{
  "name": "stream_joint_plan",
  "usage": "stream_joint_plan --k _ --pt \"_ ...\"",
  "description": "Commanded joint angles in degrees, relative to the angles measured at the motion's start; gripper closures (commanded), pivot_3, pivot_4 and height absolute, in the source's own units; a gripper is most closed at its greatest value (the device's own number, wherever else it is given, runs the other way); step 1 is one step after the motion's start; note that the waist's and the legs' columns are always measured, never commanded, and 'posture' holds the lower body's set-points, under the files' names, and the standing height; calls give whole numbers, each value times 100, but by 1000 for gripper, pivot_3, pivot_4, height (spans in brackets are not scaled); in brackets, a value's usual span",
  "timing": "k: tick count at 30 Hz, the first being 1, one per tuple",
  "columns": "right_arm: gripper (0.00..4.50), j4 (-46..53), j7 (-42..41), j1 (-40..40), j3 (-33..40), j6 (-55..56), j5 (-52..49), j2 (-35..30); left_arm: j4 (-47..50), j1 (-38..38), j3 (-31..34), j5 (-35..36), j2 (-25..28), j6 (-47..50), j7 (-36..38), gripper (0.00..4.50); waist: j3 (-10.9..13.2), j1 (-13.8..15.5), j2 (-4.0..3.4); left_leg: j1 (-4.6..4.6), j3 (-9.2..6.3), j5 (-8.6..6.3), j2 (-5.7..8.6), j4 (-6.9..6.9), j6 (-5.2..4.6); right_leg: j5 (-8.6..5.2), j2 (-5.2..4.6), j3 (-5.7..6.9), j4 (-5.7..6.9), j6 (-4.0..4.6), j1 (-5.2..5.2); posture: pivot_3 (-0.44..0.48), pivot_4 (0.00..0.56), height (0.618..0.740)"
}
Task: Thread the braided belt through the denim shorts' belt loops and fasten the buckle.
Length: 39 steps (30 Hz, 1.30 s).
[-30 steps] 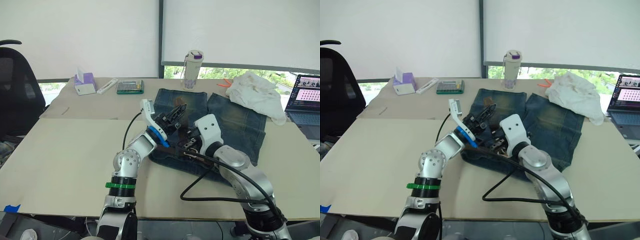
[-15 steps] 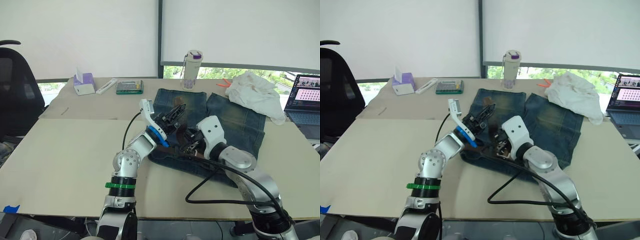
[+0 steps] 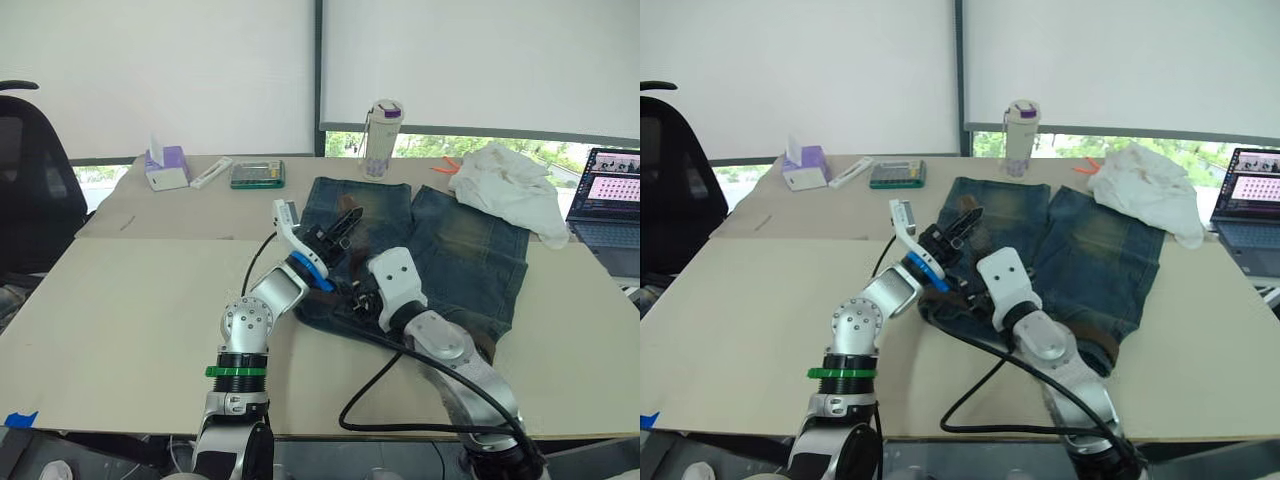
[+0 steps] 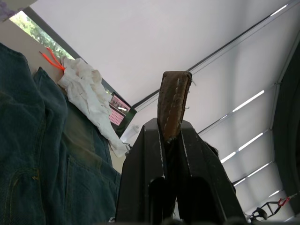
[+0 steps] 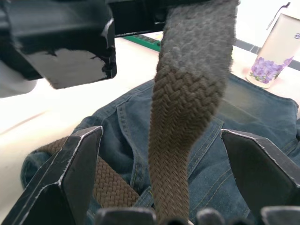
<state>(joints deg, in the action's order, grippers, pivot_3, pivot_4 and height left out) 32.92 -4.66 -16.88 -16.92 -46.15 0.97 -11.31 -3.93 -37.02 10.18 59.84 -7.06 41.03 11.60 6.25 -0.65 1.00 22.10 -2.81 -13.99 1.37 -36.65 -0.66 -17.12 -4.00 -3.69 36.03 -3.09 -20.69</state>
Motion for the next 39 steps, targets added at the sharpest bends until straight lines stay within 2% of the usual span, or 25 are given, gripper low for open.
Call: stream_joint_plan --k 1,8,11,21,22,30,32,36,39 --pt "16 -67 344 -104 -7 125 348 209 381 -254 -75 170 -221 163 -313 4500 0 0 0 1 0 0 1 0 1 0 0 0 1 0 -2 0 150 740" --pt "16 -224 623 -116 245 111 568 561 735 -162 -449 -143 -115 264 -723 4500 0 -2 -1 4 0 4 3 2 7 0 0 -1 4 0 -11 0 150 740" --pt "785 -247 680 -146 358 136 616 683 798 -127 -535 -244 -116 242 -738 4500 -1 -3 -1 5 0 5 3 4 9 0 1 -2 4 0 -13 0 150 740" --pt "4271 136 607 -22 386 -119 847 522 687 -144 -492 -478 -111 43 -689 4500 0 -4 -2 6 1 5 4 5 9 0 2 -3 4 0 -15 0 150 740" --pt "4473 170 599 -17 383 -149 860 514 692 -141 -489 -484 -110 37 -692 4500 0 -3 -2 6 1 5 5 5 9 0 2 -3 4 0 -15 0 150 740" --pt "4473 377 368 100 432 -244 761 349 582 -123 -464 -673 -161 -110 -650 4500 0 -4 -2 6 1 5 4 5 9 0 3 -3 4 0 -16 0 150 740" --pt "4500 358 192 109 488 -147 613 331 501 -116 -383 -562 -149 -45 -577 3674 0 -4 -2 6 1 5 4 5 9 0 3 -3 4 0 -16 0 150 740" --pt "4500 350 -119 183 782 22 288 361 479 -122 -264 -504 -87 -110 -411 2427 0 -4 -2 6 1 5 3 5 9 0 4 -2 3 0 -15 0 150 740" --pt "4500 308 -376 229 1213 206 -113 399 465 -126 -44 -170 5 -15 -11 1470 1 -4 -2 7 1 5 4 5 9 0 4 -2 3 0 -15 0 150 740"
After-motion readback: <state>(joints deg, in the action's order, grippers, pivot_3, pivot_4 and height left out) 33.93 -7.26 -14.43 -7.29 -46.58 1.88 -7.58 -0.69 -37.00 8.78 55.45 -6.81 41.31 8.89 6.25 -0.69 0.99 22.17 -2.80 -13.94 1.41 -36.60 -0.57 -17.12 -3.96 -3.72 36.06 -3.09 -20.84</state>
